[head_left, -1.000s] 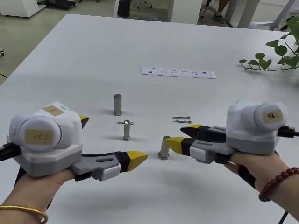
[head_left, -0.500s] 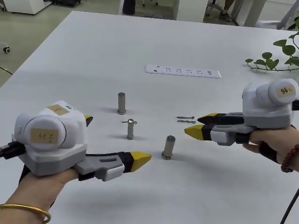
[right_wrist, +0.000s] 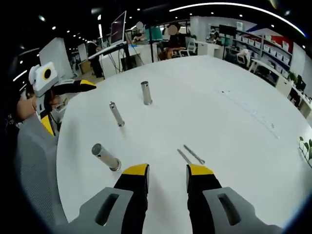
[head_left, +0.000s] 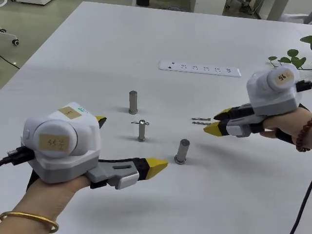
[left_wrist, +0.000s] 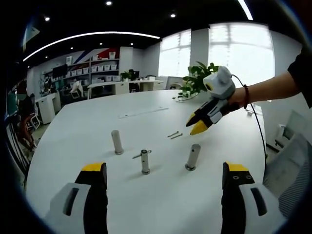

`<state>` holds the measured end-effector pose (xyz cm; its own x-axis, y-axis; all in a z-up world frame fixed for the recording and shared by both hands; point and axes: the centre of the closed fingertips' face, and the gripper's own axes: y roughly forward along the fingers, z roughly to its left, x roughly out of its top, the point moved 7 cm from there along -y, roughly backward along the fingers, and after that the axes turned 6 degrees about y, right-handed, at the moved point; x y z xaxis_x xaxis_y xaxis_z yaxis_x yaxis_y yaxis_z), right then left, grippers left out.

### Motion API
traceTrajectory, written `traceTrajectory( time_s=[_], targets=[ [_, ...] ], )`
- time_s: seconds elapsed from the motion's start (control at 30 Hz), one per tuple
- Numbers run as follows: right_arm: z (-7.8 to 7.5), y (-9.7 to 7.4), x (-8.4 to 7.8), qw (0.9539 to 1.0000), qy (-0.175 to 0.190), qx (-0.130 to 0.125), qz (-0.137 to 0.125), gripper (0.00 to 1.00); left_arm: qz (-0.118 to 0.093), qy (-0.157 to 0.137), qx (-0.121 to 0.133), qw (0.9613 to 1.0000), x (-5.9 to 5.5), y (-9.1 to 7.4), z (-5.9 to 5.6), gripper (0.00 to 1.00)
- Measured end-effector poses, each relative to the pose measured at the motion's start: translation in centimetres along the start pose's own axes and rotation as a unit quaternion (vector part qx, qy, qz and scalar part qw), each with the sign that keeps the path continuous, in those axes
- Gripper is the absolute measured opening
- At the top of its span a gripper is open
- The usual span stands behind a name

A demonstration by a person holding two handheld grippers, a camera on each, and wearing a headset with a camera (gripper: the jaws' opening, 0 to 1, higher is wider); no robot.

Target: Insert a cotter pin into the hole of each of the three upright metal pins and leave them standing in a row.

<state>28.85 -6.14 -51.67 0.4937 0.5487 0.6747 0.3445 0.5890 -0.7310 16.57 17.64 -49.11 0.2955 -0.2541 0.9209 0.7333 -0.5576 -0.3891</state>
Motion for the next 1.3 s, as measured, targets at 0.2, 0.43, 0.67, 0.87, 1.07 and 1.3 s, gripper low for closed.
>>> traceTrajectory(
  time_s=[0.2,0.43,0.67,0.87,1.07,1.3],
  targets=[
    [-0.7,1.3,-0.1,0.9986,-0.029,-0.005,0.045,0.22,0.001,-0.002,0.005,1.0000,0.0,0.0,0.3,0.97],
    [-1.5,2.3,-0.1,0.9967,-0.038,-0.008,0.071,0.18,-0.007,-0.005,0.009,0.9999,0.1,-0.1,0.6,0.97],
    [-2.4,3.1,0.2,0.9940,-0.055,-0.016,0.093,0.14,-0.009,-0.005,0.010,0.9999,0.2,-0.1,0.7,0.96],
    [-3.1,3.7,0.2,0.9915,-0.067,-0.015,0.111,0.08,-0.010,-0.001,0.014,0.9999,0.3,-0.2,0.8,0.94],
    [-3.6,3.9,0.3,0.9886,-0.076,-0.002,0.130,0.05,-0.007,-0.001,0.016,0.9999,0.2,-0.3,0.9,0.92],
    [-3.9,4.2,0.8,0.9831,-0.086,0.001,0.162,0.02,0.002,0.004,0.013,0.9999,0.0,-0.2,0.8,0.91]
  ],
)
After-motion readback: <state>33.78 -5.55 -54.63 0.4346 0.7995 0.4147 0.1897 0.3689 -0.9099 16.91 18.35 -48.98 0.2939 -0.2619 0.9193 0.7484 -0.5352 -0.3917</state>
